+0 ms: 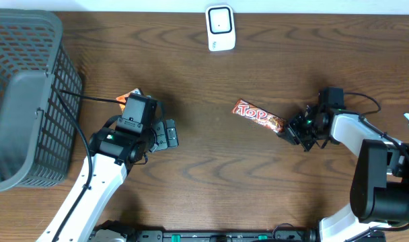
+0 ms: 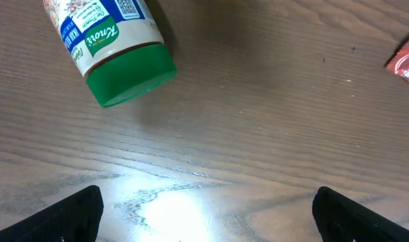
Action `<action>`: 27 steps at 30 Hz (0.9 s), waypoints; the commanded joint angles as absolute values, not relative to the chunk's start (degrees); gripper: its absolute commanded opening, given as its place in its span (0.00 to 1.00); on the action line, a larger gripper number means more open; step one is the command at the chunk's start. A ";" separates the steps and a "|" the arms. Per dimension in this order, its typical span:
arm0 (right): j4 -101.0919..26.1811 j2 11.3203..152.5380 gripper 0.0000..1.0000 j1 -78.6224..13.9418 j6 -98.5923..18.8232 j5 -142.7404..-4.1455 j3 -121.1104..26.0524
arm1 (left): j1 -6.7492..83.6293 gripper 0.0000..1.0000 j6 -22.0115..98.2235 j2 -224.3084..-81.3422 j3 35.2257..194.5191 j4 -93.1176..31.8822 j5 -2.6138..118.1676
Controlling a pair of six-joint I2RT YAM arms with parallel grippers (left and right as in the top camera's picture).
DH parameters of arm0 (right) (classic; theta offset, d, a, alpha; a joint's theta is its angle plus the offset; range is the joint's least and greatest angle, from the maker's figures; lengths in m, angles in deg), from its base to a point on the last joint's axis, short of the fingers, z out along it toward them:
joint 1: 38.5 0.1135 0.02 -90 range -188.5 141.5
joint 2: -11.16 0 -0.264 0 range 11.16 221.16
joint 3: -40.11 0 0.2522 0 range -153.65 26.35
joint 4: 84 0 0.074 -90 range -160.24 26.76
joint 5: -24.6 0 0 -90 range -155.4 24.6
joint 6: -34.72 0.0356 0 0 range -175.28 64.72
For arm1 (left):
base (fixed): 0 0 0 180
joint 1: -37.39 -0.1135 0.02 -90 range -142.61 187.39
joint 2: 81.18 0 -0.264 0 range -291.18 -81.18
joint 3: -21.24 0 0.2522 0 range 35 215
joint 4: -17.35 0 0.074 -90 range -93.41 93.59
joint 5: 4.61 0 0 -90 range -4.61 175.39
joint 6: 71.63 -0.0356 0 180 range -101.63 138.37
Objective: Scan the item barcode
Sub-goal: 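Bring the right gripper back and grasp the red Top bar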
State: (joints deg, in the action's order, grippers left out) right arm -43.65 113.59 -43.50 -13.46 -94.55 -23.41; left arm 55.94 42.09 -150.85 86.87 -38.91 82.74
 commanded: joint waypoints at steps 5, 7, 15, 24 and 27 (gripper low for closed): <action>-45.36 116.12 0.01 -43.28 -22.49 -90.68 -22.82 | 55.85 1.00 41.57 -150.93 88.05 -40.35 82.80; -43.52 113.61 0.01 -43.21 -25.24 -91.86 -23.19 | 55.85 1.00 41.55 -150.93 88.05 -40.31 82.80; -32.48 103.45 0.49 -42.67 -30.49 -89.72 -25.09 | 55.85 1.00 42.90 -150.96 88.05 -38.83 82.82; -22.67 102.42 0.97 -36.46 -56.23 -77.32 -35.63 | 55.87 1.00 46.68 -150.96 87.88 -36.36 82.82; -24.40 103.80 0.99 -35.02 -61.17 -76.03 -35.63 | 55.87 1.00 48.06 -150.96 87.73 -36.25 82.80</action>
